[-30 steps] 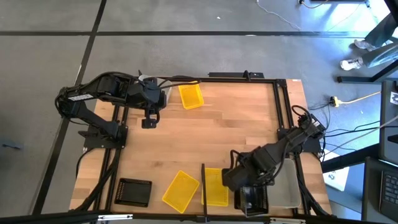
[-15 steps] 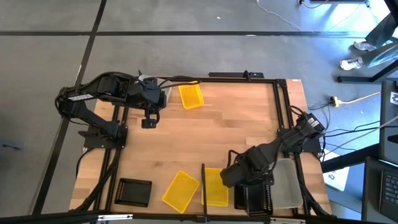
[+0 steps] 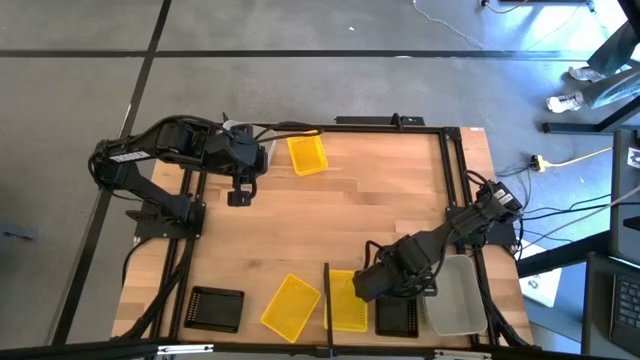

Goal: Stack baskets on shelf by color
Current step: Stack the bottom yellow bin on top of the yellow bin on the shelf

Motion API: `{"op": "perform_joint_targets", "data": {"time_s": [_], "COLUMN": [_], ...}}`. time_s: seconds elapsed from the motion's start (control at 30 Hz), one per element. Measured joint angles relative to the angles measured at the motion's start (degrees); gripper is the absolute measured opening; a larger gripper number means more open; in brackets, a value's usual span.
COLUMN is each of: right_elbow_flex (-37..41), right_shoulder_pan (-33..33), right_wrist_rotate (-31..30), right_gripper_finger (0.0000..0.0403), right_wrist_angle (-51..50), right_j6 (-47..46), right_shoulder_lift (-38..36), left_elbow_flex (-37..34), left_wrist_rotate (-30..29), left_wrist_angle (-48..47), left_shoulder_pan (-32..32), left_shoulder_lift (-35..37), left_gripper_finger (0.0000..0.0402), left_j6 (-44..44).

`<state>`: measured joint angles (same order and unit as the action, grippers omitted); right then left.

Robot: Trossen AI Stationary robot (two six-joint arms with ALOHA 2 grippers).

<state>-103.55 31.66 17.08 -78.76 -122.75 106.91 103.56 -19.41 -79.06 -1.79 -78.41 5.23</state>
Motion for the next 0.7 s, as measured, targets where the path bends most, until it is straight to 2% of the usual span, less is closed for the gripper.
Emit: {"op": "perform_joint_targets", "data": {"time_s": [0.27, 0.43, 0.6, 0.7], "right_elbow_flex": [-0.83, -5.61, -12.42, -13.87], "right_shoulder_pan": [0.0, 0.02, 0.02, 0.01], "right_wrist_rotate": [-1.87, -10.95, -22.59, -28.86], "right_gripper_finger": [0.0094, 0.0094, 0.0094, 0.0094], "right_wrist_angle": [-0.93, -2.5, -11.9, -10.27], "right_j6": [6.77, 13.75, 21.12, 34.17], "right_shoulder_lift": [0.0, 0.0, -0.02, -1.72], "left_elbow_flex": [0.01, 0.01, -0.01, -0.01], "left_wrist_rotate": [0.0, 0.01, 1.55, 3.42], "left_wrist_angle": [-0.01, -0.03, -2.52, -4.1], "left_shoulder_pan": [-0.01, -0.01, 0.06, 0.67], "left_shoulder_lift": [0.0, 0.0, 0.0, 0.0], "left_gripper_finger": [0.0047, 0.0047, 0.0047, 0.0047], "left_j6": [-0.05, -0.99, -7.24, -12.89]}}
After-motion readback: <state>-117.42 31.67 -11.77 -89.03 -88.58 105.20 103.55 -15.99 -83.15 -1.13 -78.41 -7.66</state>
